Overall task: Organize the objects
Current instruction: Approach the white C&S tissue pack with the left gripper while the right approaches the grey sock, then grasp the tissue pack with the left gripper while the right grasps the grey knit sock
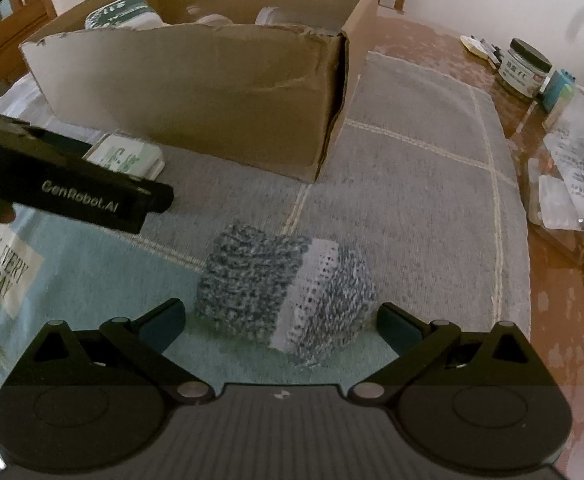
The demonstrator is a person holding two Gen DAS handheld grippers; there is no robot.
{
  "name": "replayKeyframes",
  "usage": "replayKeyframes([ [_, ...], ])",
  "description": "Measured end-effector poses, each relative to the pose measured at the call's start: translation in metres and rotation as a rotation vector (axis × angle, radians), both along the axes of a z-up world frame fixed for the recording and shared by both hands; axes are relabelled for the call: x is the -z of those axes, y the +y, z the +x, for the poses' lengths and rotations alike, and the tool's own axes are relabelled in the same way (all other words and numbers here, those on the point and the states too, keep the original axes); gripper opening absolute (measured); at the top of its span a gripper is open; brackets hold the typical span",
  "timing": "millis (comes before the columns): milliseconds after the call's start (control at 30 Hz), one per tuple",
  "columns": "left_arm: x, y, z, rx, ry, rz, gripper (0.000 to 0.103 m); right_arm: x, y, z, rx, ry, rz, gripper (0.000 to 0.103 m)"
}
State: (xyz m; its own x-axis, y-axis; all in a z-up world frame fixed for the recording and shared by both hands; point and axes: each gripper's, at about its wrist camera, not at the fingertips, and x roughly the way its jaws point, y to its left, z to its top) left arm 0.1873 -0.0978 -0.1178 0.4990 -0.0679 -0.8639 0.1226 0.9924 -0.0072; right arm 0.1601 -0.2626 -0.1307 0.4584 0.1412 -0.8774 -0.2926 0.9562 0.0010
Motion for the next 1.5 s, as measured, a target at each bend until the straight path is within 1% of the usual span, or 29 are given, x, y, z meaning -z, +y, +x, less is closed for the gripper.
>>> replayKeyframes([
  [33,-0.001,0.000,-0.001,0.003,0.002,0.000,0.088,-0.001,0.000,0.001,0.004,0.001,0.005,0.103],
  [100,-0.004,-0.002,-0.001,0.010,0.003,-0.001,0.083,-0.002,0.000,0.003,0.012,0.005,0.013,0.103],
  [333,-0.009,-0.002,-0.001,0.049,0.016,-0.007,0.074,-0.009,0.003,0.005,0.032,-0.003,0.002,0.087],
  [467,-0.011,-0.002,-0.003,0.075,0.020,-0.002,0.069,-0.010,0.002,0.007,0.028,0.002,-0.002,0.083],
  [767,-0.019,0.002,-0.005,0.132,0.045,-0.011,0.065,-0.017,-0.004,0.009,-0.025,0.031,0.021,0.082],
  [900,-0.030,0.007,-0.003,0.162,0.053,-0.018,0.064,-0.023,-0.008,0.009,-0.042,0.048,0.028,0.082],
  [1033,-0.041,0.014,-0.013,0.214,0.050,0.000,0.064,-0.031,-0.011,0.010,-0.065,0.065,0.040,0.082],
  [1067,-0.044,0.014,-0.017,0.226,0.048,0.005,0.064,-0.033,-0.010,0.010,-0.071,0.063,0.034,0.081],
  [1100,-0.041,0.009,-0.015,0.235,0.048,0.005,0.063,-0.036,-0.010,0.010,-0.080,0.059,0.026,0.081],
  [1167,-0.045,0.013,-0.016,0.253,0.046,0.000,0.063,-0.043,-0.008,0.010,-0.098,0.050,0.016,0.081],
  [1200,-0.041,0.013,-0.002,0.261,0.047,-0.004,0.063,-0.047,-0.007,0.010,-0.105,0.047,0.016,0.081],
  [1400,-0.059,0.014,-0.004,0.317,0.045,-0.009,0.063,-0.069,0.000,0.011,-0.158,0.024,0.003,0.081],
  [1500,-0.075,0.015,-0.010,0.345,0.047,-0.023,0.063,-0.081,0.005,0.011,-0.189,0.010,-0.002,0.081],
])
